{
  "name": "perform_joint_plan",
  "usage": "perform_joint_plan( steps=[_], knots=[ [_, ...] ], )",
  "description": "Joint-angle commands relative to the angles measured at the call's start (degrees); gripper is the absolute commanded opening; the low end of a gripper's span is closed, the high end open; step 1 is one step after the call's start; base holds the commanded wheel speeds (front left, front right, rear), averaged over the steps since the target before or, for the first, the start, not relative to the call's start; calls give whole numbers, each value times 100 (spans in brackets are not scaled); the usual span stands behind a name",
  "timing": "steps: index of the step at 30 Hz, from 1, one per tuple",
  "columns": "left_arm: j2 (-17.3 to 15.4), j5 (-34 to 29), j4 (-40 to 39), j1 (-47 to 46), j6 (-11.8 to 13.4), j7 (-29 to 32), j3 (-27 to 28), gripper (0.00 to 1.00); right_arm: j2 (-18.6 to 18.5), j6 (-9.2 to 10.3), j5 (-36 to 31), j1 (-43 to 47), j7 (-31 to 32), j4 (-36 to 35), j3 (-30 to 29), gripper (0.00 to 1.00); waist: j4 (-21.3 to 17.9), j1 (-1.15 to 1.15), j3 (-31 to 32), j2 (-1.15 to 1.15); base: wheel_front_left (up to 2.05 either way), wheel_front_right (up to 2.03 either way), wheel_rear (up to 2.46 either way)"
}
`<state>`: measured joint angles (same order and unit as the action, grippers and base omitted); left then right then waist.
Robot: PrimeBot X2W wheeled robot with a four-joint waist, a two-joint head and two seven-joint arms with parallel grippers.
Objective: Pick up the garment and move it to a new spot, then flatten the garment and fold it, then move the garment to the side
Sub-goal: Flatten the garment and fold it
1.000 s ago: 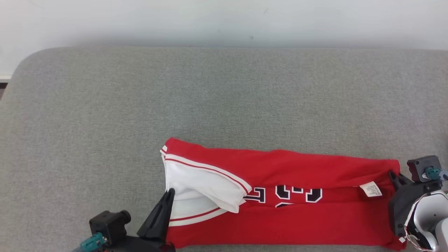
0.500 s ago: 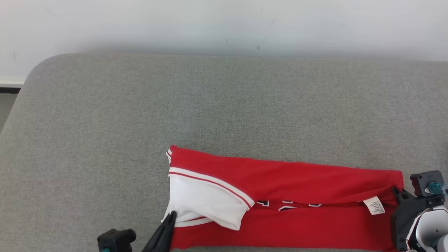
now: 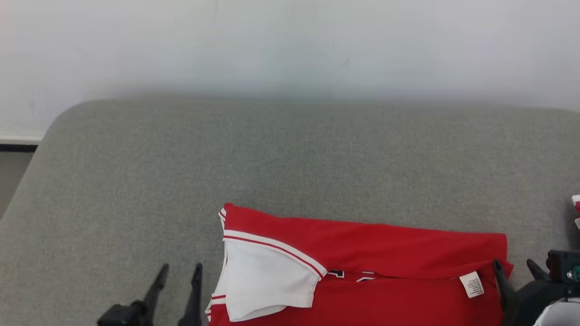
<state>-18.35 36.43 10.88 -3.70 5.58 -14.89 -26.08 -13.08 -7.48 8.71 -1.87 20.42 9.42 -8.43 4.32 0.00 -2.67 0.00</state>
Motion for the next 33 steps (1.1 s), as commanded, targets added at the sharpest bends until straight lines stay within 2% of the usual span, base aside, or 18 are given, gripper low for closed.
perform_joint_plan(
  steps=[1, 3, 8, 15, 23, 33],
  knots=[
    [56, -177, -136, 102, 4, -33, 144, 100, 71, 2, 62, 102, -27, -39, -52, 100, -17, 0, 164, 0, 0, 0, 0],
    [244, -650, -546, 399, -73, -25, 732, 100, 289, 2, 109, 250, -26, -118, -213, 100, -37, 0, 287, 0, 0, 0, 0],
    [620, -1383, -1015, 748, -346, -27, 1629, 100, 557, 2, 166, 330, -84, -108, -415, 100, -93, 0, 383, 0, 0, 0, 0],
    [1084, -2034, -1031, 1023, -835, -28, 2408, 100, 843, 2, 259, 393, -343, -41, -792, 100, -115, 0, 505, 0, 0, 0, 0],
    [1298, -2359, -637, 1160, -1163, -28, 2678, 100, 986, 2, 351, 277, -735, 182, -1016, 100, -180, 0, 469, 0, 0, 0, 0],
    [1401, -2527, -632, 1010, -1282, -28, 2606, 100, 889, 2, 265, -347, -613, 823, -1019, 100, -89, 0, 176, 0, 0, 0, 0]
  ],
)
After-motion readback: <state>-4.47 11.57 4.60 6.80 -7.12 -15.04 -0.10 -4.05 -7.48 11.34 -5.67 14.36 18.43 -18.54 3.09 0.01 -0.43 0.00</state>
